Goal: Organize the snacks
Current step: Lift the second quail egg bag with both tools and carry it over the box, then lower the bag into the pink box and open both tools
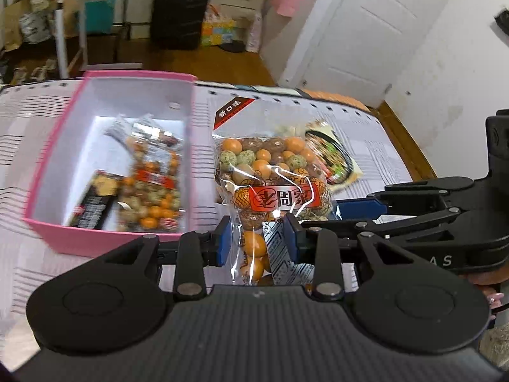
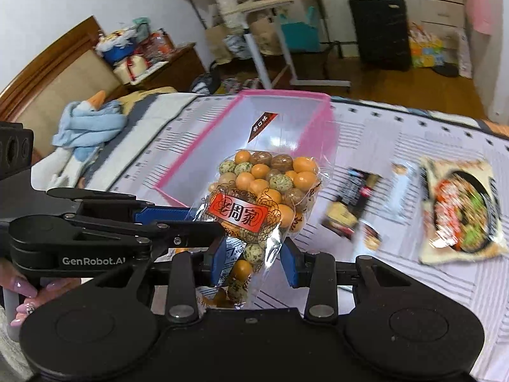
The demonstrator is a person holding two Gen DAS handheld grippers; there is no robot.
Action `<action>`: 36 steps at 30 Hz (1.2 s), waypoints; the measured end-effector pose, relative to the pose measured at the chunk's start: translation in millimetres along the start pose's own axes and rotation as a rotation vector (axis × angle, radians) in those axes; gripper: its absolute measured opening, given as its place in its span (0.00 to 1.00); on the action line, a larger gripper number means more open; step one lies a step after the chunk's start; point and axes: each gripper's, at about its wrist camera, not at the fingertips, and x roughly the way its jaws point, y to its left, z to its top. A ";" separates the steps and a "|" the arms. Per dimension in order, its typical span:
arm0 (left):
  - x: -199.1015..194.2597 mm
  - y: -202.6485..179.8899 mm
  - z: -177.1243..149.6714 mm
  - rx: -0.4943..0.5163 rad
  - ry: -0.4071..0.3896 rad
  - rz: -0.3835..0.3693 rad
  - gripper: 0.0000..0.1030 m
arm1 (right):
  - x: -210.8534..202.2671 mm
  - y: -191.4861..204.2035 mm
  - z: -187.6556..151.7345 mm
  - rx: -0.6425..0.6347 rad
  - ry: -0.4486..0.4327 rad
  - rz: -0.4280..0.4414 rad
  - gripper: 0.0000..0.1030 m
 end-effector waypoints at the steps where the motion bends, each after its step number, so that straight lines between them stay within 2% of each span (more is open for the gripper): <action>1: -7.0 4.1 2.4 0.004 -0.017 0.012 0.31 | 2.4 6.1 6.6 -0.012 -0.004 0.004 0.42; 7: -30.1 43.5 23.2 -0.019 -0.087 0.066 0.31 | 36.9 27.1 47.5 -0.040 -0.028 0.055 0.42; 11: -24.4 77.4 38.4 -0.043 -0.116 0.111 0.30 | 74.3 28.9 66.2 -0.040 -0.028 0.076 0.42; 18: 23.8 141.3 53.1 -0.092 -0.068 0.147 0.30 | 151.0 7.0 74.8 0.044 -0.001 0.128 0.42; 23: 54.1 173.2 53.8 -0.126 -0.017 0.162 0.30 | 186.0 2.0 73.7 0.084 0.031 0.140 0.42; 26: 65.5 185.5 51.6 -0.151 -0.005 0.175 0.30 | 199.7 2.1 73.0 0.097 0.037 0.116 0.42; 28: 73.8 188.7 50.3 -0.160 0.002 0.216 0.33 | 204.1 4.5 70.9 0.069 0.040 0.104 0.43; 31: 81.3 179.0 48.2 -0.099 0.030 0.303 0.38 | 190.7 3.5 68.4 0.049 0.042 0.097 0.43; 36: 60.5 147.6 48.8 -0.022 0.001 0.353 0.40 | 128.5 -0.9 70.5 -0.026 -0.026 0.083 0.46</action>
